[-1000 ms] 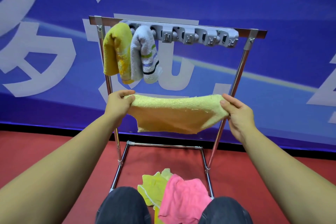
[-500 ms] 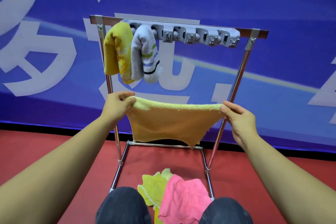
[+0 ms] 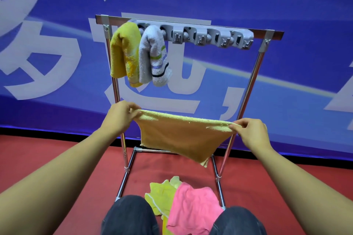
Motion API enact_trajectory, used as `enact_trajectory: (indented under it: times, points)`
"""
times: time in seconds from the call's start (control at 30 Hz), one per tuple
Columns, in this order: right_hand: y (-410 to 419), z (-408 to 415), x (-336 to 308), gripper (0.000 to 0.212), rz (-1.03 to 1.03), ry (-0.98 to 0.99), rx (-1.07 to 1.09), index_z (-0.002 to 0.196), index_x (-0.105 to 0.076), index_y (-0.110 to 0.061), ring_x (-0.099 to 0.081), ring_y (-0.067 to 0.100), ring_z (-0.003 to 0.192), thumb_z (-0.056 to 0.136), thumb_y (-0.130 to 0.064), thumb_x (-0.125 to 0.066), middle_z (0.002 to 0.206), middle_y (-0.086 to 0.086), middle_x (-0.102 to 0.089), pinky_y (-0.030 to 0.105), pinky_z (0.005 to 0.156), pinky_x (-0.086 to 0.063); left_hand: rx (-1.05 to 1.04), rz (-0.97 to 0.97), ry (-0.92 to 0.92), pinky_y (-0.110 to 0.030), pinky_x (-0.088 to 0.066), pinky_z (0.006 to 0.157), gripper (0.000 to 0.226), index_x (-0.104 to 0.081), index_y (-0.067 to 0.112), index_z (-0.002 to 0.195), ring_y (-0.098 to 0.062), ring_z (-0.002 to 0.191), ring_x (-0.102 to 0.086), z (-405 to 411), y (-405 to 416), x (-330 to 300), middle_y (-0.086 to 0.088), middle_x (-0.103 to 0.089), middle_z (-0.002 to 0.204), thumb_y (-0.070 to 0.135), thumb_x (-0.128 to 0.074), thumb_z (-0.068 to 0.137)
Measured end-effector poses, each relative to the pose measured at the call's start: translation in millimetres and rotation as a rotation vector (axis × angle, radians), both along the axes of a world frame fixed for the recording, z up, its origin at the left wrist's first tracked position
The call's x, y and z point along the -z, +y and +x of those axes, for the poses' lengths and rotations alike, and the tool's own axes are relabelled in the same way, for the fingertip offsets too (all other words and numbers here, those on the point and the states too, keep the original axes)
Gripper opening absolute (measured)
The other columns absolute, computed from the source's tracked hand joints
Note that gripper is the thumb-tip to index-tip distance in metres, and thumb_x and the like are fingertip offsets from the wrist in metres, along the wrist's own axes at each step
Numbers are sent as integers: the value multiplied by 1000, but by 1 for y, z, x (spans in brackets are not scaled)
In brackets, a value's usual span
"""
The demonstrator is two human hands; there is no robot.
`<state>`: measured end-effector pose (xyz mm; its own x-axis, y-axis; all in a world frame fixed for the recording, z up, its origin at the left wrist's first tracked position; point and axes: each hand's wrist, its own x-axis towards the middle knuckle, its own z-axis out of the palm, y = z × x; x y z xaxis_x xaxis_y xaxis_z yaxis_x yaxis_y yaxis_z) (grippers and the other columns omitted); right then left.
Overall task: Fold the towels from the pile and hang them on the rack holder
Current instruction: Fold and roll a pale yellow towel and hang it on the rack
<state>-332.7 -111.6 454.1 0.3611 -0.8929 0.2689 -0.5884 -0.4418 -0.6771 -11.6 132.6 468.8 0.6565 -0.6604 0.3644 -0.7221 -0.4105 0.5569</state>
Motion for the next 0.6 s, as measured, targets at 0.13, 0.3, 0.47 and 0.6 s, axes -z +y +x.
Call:
enact_trajectory:
  times: [0.13,0.3,0.47,0.6]
  points:
    - [-1,2,2,14,-15,-31,-20,78,-72,-20,-66,20,86,90,-28,-76,81,-6,-70,36,77,-52,-16,38,-8,-38,-46,80,17,-72,14,103,-29,95,-60,2,0,6,-6,-59,102,29,-64,100]
    - [-4,1,2,15,168,-285,-90,94,-70,-7,-73,20,77,94,-22,-73,94,10,-75,31,75,-62,23,-64,166,-36,-44,69,24,-58,19,85,-24,82,-56,7,0,9,-3,-57,89,34,-58,103]
    - [-1,1,-2,24,280,-500,-103,91,-72,-4,-75,20,77,87,-25,-80,80,8,-75,21,72,-58,8,-341,440,-49,-56,85,33,-68,8,97,-25,84,-67,5,1,10,-14,-72,92,41,-67,97]
    - [-5,-1,-1,22,318,-596,-120,91,-75,-4,-74,16,75,82,-22,-84,79,9,-76,25,79,-59,-8,-544,594,-46,-63,86,29,-74,7,91,-24,86,-72,5,3,8,-24,-74,94,35,-79,89]
